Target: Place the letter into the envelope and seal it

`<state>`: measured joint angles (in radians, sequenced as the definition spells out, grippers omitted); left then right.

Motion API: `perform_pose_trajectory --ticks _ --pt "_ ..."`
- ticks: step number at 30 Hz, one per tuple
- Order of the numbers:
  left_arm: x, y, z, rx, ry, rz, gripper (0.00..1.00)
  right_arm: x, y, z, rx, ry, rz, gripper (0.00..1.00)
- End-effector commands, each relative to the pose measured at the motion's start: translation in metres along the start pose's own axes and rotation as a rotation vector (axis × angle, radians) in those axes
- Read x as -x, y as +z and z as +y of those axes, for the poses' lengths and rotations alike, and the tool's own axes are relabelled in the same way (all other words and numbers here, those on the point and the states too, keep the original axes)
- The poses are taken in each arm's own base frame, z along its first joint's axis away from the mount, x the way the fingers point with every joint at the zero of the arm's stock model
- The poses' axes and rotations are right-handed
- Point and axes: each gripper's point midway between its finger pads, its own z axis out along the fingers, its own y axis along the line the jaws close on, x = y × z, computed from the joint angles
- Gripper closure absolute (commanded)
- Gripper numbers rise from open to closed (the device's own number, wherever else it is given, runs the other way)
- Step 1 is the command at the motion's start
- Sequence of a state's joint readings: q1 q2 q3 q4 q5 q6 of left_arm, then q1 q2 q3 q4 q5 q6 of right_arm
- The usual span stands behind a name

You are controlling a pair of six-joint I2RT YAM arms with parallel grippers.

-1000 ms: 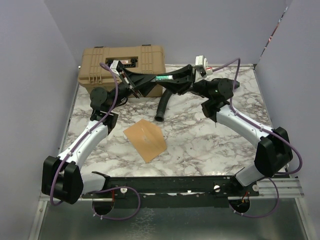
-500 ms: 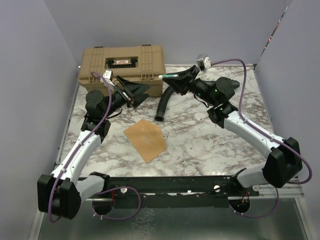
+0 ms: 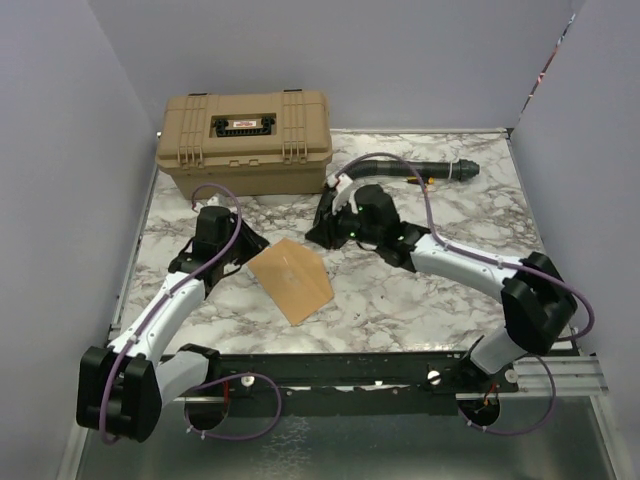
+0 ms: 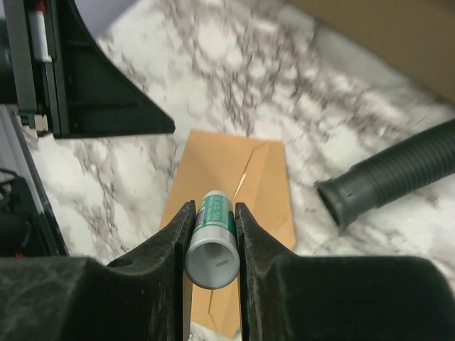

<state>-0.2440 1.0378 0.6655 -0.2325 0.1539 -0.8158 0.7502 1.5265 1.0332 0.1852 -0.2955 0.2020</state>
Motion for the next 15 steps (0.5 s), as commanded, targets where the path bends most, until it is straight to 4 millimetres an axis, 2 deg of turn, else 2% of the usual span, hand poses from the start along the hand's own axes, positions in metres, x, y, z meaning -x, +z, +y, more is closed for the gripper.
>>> perform_pose_trajectory --ticks 1,3,8,12,15 --pt "-0.007 0.018 0.049 0.175 0.028 -0.026 0.77 -0.052 0.022 -0.005 -0.152 -0.026 0.152 0.99" --pt "-0.016 0.026 0.059 0.185 0.016 -0.007 0.81 -0.068 0.032 0.002 -0.155 -0.048 0.187 0.99" --pt "-0.032 0.045 0.055 0.108 -0.018 0.049 0.83 -0.097 0.047 0.004 -0.179 -0.026 0.336 0.99" --pt "-0.043 0.058 0.054 0.064 -0.052 0.081 0.87 -0.11 0.057 0.014 -0.166 -0.044 0.375 0.99" --pt "-0.049 0.064 0.062 0.072 -0.066 0.083 0.89 -0.119 0.066 0.019 -0.171 -0.044 0.435 0.99"
